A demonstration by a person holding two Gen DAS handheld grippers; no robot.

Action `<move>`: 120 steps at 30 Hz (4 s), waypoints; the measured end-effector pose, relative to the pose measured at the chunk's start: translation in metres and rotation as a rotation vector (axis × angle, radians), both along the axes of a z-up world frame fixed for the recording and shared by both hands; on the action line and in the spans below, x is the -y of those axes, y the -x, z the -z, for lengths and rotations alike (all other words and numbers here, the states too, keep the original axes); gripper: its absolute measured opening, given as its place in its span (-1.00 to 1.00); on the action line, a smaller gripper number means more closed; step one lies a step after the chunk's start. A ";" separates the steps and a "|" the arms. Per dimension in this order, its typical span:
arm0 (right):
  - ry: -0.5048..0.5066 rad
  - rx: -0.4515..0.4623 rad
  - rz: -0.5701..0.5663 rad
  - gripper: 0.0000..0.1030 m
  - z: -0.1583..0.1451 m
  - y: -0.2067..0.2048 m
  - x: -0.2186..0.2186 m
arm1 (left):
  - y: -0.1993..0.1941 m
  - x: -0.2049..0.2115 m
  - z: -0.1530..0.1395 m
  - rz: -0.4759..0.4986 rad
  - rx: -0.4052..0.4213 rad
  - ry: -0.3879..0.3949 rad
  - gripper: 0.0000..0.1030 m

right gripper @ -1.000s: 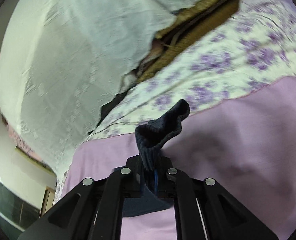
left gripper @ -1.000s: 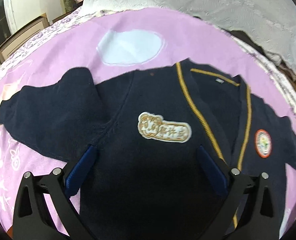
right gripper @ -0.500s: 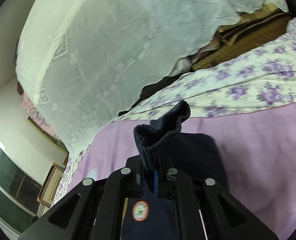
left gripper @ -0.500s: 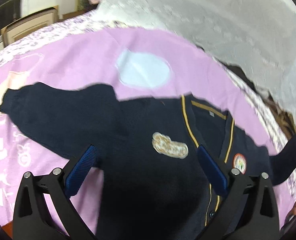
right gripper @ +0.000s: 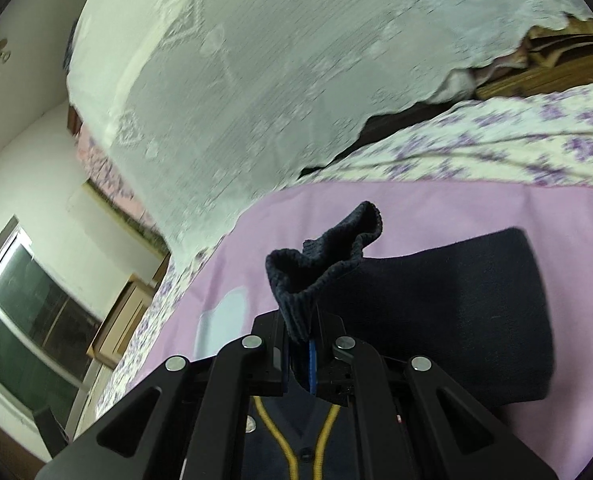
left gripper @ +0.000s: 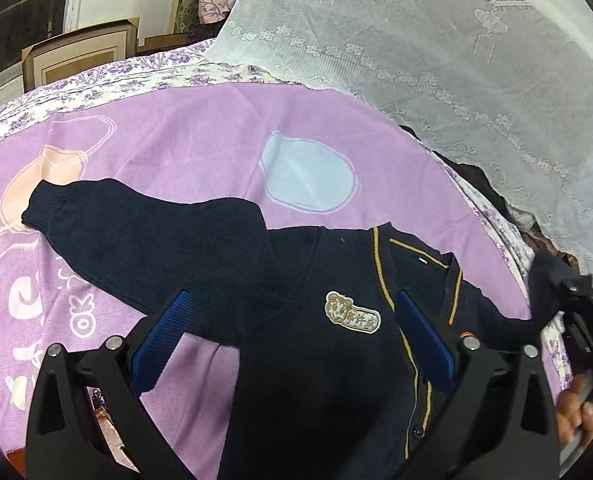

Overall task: Fold small clothes
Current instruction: 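Lift the held sleeve and fold it across the cardigan body with the right tool, then lower the sleeve onto the cardigan body and open the right tool, then grasp the cuff of the other sleeve with the left tool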

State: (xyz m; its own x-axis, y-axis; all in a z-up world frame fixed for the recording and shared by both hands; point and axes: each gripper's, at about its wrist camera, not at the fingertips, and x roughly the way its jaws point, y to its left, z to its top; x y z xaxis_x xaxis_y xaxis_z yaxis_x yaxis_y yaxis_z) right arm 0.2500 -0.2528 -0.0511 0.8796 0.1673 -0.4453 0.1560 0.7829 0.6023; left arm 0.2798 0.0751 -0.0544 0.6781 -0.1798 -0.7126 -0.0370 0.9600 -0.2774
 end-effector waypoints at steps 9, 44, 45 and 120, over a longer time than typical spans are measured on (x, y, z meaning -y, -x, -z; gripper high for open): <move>0.133 -0.172 -0.159 -0.86 0.052 -0.037 -0.075 | -0.003 -0.002 0.004 -0.004 -0.020 0.007 0.91; 0.409 -0.268 -0.208 -0.35 0.062 -0.030 -0.071 | -0.029 -0.022 0.036 -0.084 -0.144 0.029 0.92; 0.412 -0.313 -0.200 -0.11 0.068 -0.034 -0.065 | -0.029 -0.023 0.037 -0.085 -0.145 0.029 0.92; 0.010 -0.185 -0.054 0.26 0.115 0.070 0.091 | -0.054 -0.180 0.008 -0.253 -0.095 0.055 -0.76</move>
State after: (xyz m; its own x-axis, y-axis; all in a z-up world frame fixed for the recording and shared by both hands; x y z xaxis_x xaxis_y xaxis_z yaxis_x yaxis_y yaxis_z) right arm 0.1805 -0.3434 -0.1656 0.7721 0.2072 -0.6008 0.2208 0.7990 0.5593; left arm 0.3334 0.2552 -0.0619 0.6372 -0.0534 -0.7688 -0.3018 0.9006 -0.3127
